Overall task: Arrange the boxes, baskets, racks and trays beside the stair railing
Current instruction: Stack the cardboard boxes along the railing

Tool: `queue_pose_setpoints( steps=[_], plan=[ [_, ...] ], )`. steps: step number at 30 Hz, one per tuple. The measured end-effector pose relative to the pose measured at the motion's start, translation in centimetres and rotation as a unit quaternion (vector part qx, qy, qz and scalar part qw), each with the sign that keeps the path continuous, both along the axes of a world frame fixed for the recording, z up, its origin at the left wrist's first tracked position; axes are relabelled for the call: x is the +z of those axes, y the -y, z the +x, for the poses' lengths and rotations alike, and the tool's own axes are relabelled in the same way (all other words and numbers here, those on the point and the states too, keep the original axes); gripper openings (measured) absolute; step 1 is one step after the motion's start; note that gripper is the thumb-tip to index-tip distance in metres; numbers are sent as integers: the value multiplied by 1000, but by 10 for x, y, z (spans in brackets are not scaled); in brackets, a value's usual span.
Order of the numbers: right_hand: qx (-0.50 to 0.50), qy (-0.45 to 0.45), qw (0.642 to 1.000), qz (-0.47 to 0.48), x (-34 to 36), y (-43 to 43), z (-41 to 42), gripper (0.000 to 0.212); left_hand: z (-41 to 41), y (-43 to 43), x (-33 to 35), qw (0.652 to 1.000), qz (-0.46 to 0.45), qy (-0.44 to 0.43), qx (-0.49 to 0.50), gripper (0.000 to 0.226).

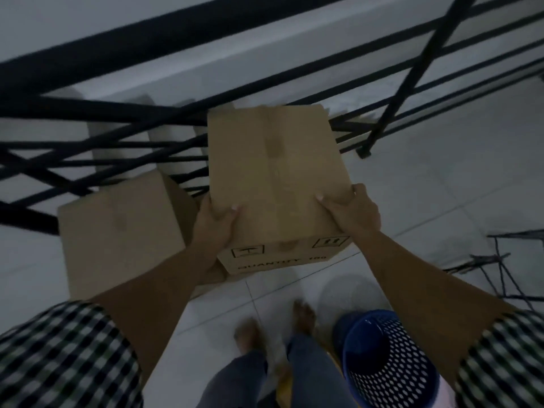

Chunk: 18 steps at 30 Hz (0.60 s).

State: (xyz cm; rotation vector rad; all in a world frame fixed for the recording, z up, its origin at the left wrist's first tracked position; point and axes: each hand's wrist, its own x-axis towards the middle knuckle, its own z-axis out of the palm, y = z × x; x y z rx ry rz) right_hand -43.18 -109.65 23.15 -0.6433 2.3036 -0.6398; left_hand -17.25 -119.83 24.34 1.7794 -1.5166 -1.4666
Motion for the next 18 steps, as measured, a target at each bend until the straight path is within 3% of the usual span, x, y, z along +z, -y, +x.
queue_pose_setpoints(
  steps=[6, 8, 13, 15, 18],
  plan=[
    [56, 2, 998, 3, -30, 19, 28, 90, 31, -12, -23, 994, 13, 93, 64, 75],
    [76, -12, 997, 11, -40, 24, 37, 88, 40, -13, -32, 984, 27, 167, 59, 74],
    [116, -31, 993, 19, -68, 38, 51, 81, 51, -4, -42, 904, 8, 427, -3, 65],
    [126, -35, 991, 19, -77, 44, 53, 80, 54, 2, -50, 887, 11, 461, -19, 60],
    [148, -47, 988, 12, -91, 55, 56, 80, 56, 8, -64, 891, 62, 448, -37, 65]
  ],
)
